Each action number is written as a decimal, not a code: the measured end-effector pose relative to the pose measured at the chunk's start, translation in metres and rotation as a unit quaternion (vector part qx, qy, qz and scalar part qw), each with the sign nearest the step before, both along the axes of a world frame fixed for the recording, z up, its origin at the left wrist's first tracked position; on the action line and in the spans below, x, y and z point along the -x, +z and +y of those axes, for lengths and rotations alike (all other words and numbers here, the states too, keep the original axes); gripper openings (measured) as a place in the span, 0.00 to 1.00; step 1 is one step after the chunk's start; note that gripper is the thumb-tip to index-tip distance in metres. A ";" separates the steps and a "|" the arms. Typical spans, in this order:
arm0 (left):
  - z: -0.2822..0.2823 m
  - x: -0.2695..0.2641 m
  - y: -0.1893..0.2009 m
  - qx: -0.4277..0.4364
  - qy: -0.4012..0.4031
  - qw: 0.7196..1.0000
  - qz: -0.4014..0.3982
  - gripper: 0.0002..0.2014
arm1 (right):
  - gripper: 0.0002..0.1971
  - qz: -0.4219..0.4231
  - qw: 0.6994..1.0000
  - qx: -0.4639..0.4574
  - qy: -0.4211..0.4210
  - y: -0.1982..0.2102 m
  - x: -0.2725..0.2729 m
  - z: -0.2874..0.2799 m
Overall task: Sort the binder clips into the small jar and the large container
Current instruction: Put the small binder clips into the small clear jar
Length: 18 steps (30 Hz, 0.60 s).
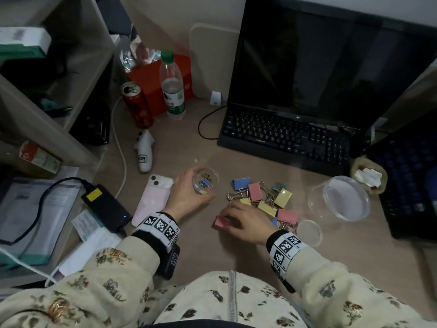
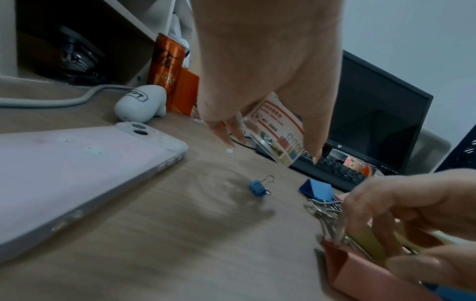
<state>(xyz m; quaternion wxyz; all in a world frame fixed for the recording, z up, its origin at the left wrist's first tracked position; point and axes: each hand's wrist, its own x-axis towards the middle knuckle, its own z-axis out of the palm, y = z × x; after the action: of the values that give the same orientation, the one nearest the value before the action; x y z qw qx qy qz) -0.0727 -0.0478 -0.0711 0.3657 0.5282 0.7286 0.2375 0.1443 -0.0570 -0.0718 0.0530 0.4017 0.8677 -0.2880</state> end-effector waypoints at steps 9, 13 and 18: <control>0.004 -0.002 -0.012 0.014 0.000 1.000 -0.003 0.42 | 0.29 -0.073 0.995 -0.038 0.058 0.000 0.008 0.003; 0.004 -0.002 -0.012 0.015 -0.007 1.000 0.003 0.42 | 0.28 -0.085 0.994 -0.023 0.066 0.000 0.009 -0.002; 0.003 -0.003 -0.011 0.009 -0.012 1.000 -0.002 0.43 | 0.27 -0.057 0.997 0.035 0.042 0.005 0.006 -0.004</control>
<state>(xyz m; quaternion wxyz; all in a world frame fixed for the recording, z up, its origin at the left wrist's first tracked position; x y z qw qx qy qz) -0.0696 -0.0449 -0.0819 0.3745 0.5331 0.7236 0.2280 0.1387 -0.0606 -0.0664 0.1282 0.3787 0.8686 -0.2927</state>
